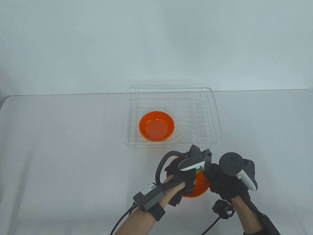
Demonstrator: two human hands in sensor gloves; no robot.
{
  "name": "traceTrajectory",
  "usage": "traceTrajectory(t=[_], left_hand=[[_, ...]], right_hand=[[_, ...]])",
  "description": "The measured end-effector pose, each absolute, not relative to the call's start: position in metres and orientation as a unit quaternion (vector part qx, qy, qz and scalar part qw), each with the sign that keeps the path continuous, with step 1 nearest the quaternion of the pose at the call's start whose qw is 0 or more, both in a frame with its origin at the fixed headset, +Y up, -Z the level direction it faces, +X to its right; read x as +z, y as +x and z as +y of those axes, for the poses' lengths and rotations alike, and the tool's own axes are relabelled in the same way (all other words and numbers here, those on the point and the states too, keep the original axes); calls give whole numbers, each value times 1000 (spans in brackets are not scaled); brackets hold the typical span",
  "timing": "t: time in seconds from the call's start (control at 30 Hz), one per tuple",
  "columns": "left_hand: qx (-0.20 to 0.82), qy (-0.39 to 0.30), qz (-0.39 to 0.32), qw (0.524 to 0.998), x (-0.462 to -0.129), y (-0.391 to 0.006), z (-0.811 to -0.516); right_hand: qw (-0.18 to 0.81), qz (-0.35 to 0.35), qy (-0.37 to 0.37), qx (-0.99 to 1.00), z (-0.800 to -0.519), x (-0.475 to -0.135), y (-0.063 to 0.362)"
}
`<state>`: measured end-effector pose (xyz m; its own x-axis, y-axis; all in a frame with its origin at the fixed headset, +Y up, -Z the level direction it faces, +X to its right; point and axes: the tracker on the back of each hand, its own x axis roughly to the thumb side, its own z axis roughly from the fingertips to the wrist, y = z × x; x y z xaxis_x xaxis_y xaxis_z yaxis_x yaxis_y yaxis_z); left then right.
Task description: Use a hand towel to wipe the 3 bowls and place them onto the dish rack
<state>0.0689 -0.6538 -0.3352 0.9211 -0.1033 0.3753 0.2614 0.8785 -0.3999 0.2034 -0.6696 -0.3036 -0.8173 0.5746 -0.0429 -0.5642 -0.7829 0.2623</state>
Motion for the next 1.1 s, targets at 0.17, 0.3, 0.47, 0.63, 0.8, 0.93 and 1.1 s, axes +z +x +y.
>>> traceTrajectory(t=[0.17,0.3,0.47,0.63,0.8,0.93,1.1], left_hand=[[-22,-296,-222,929,-338,70,-658],[-9,-363,-247,898,-337,70,-660],[-123,-383,-230,886,-329,67,-661],[-174,-318,-184,914,-331,64,-660],[-142,-249,-159,945,-335,66,-660],[-41,-276,-167,946,-341,66,-661],[44,-359,-203,910,-350,63,-660]], right_hand=[[306,125,15,944,-670,-304,205],[318,130,10,939,-672,-306,209],[315,138,14,939,-672,-306,209],[304,138,22,942,-671,-305,204],[301,138,29,943,-672,-304,201],[304,134,27,943,-673,-304,201],[329,136,15,934,-675,-306,207]])
